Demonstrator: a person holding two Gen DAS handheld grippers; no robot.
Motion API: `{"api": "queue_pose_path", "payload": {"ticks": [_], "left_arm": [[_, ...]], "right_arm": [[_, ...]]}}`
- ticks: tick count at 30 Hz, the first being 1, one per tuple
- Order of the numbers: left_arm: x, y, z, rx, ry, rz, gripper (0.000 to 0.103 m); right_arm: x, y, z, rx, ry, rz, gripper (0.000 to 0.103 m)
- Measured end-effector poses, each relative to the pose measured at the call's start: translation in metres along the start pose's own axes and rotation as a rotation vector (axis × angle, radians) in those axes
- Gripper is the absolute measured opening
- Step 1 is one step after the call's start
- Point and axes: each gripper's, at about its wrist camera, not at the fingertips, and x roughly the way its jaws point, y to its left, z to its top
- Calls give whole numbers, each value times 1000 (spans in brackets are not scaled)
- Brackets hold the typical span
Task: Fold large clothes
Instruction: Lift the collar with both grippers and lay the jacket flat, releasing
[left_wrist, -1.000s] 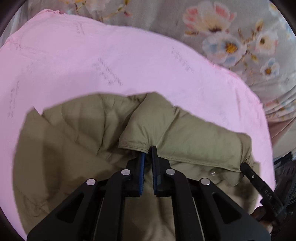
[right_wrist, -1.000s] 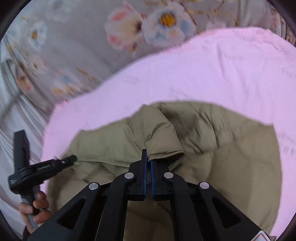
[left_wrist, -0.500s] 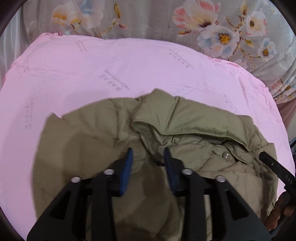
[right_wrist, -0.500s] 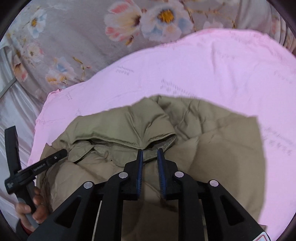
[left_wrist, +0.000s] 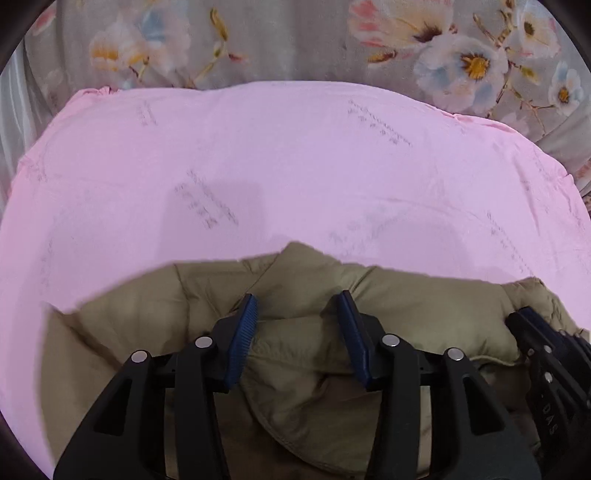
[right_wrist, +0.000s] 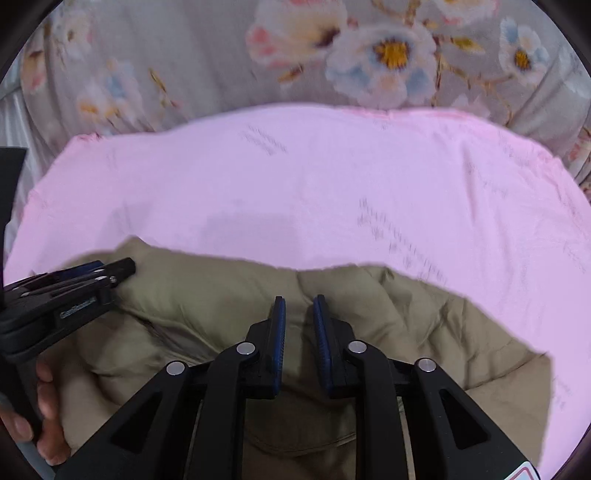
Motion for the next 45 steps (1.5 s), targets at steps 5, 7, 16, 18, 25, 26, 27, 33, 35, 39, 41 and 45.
{"api": "queue_pose_path", "payload": {"ticks": [5, 7, 16, 18, 25, 26, 27, 33, 35, 39, 41, 45], "left_arm": [[1, -5, -10, 18, -52, 37, 45], [1, -10, -11, 31, -62, 58, 45], [7, -19, -11, 65, -70, 112, 47], [8, -19, -11, 63, -71, 116, 48], [-18, 2, -19, 12, -76, 53, 58], [-33, 8, -24, 15, -83, 41, 63], [-55, 17, -33, 18, -101, 41, 83], [-172, 96, -112, 55, -150, -50, 93], [-191, 120, -154, 31, -94, -44, 93], [-217, 158, -225, -82, 6, -83, 93], [-229, 171, -254, -138, 44, -95, 93], [-251, 186, -304, -235, 72, -110, 93]], "right_arm": [[6, 1, -4, 0, -3, -22, 14], [7, 4, -5, -16, -5, -47, 14], [13, 6, -4, -16, 8, -66, 14], [13, 5, -4, -9, 12, -61, 14], [-38, -18, -21, 88, -15, 49, 23], [-62, -24, -33, 94, -27, 84, 34], [-86, -31, -47, 92, -35, 111, 38], [-215, -84, -166, 78, 15, 104, 56], [-245, -91, -217, 106, 52, 91, 56], [-296, -105, -304, 180, 121, 102, 58], [-309, -108, -333, 215, 149, 140, 58], [-326, -101, -374, 258, 152, 221, 60]]}}
